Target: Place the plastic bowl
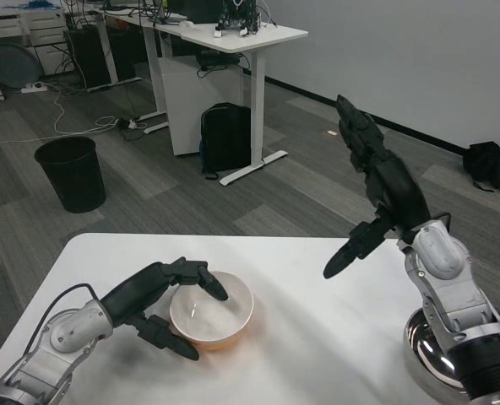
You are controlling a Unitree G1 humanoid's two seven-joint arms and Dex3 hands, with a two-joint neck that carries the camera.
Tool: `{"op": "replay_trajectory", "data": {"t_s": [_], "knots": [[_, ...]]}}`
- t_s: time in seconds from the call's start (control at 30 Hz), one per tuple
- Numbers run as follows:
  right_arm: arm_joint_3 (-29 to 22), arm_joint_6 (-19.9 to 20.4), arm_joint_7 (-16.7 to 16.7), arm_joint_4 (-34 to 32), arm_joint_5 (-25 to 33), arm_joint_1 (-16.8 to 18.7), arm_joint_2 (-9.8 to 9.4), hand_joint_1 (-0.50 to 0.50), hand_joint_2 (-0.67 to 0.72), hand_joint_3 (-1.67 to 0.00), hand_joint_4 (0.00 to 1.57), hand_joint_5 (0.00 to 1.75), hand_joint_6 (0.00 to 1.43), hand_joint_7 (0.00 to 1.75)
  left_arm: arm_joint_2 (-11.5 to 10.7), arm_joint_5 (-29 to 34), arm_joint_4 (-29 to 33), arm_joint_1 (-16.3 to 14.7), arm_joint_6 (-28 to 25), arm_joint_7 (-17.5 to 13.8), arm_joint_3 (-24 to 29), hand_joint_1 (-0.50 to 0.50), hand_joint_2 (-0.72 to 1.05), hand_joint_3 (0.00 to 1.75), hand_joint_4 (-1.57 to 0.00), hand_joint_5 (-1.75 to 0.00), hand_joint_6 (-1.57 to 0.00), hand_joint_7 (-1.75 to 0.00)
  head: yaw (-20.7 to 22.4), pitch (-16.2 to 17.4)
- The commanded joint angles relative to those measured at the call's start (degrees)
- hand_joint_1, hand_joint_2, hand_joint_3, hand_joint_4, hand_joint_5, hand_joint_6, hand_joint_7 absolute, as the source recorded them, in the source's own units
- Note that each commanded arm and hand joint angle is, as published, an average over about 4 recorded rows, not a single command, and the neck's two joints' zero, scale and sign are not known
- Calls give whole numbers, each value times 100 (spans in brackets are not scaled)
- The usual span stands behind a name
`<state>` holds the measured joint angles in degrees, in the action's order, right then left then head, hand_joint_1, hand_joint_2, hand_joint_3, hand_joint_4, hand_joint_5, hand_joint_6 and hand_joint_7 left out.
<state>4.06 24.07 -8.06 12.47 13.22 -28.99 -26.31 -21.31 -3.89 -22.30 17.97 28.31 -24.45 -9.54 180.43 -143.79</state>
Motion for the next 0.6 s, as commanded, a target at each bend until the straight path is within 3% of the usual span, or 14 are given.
{"op": "replay_trajectory", "data": {"t_s": [0.03,0.1,0.23,0.3,0.43,0.6], "knots": [[-28,89,15,45,27,-10,1,-46,15,0,0,0,0,0,-23,-121,114,-92,98,-7,141,-50,29,0,0,-82,-12,-28,4,11],[-28,89,15,45,27,-10,1,-46,15,0,0,0,0,0,-23,-145,139,-99,113,-7,170,-50,21,0,0,-72,0,-10,12,26],[-28,89,15,45,31,-10,-1,-46,15,0,0,0,0,0,-23,-178,167,-123,151,-9,229,-50,12,0,0,-46,0,0,19,43],[-26,89,15,45,31,-10,-4,-46,15,0,0,0,0,0,-23,-185,187,-138,159,-12,266,-50,5,0,0,-46,0,0,26,52],[-23,89,15,45,31,-10,-1,-46,15,0,0,0,0,0,-23,-227,251,-162,190,23,379,-50,-4,2,0,-72,0,0,29,59],[-21,91,17,45,31,-8,1,-46,15,0,0,0,0,0,-10,-290,437,-211,276,283,785,-50,-15,0,0,-72,0,0,29,58]]}}
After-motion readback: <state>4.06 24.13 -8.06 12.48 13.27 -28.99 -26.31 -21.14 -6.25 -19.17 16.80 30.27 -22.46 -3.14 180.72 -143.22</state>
